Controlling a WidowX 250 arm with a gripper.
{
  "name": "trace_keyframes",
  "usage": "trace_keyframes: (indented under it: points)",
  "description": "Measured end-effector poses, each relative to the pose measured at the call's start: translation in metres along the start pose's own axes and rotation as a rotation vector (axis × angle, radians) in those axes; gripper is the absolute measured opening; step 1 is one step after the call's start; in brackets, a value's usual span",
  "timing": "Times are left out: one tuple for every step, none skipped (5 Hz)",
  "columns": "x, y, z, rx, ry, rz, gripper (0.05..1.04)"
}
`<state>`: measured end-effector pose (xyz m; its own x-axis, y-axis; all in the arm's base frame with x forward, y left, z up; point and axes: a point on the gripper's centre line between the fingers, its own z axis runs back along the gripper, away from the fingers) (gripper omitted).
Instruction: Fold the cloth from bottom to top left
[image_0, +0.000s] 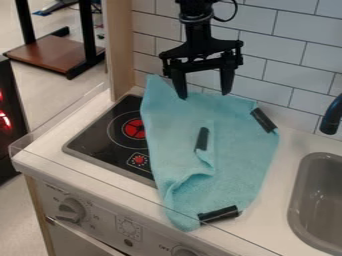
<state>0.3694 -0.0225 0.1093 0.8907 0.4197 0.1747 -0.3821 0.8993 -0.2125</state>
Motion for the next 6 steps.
trace_keyframes:
  points:
    - [-0.007, 0.004, -0.011, 0.016, 0.036, 0.004, 0.999]
    - [-0.025, 0.011, -0.024, 0.041, 0.069, -0.017, 0.999]
    - [-0.036, 0.013, -0.019, 0.052, 0.050, -0.041, 0.999]
    - [-0.065, 0.003, -0.027, 0.054, 0.069, -0.132, 0.999]
    - [-0.090, -0.014, -0.037, 0.028, 0.097, -0.230, 0.999]
    - [-0.113, -0.032, -0.042, 0.013, 0.112, -0.338, 0.999]
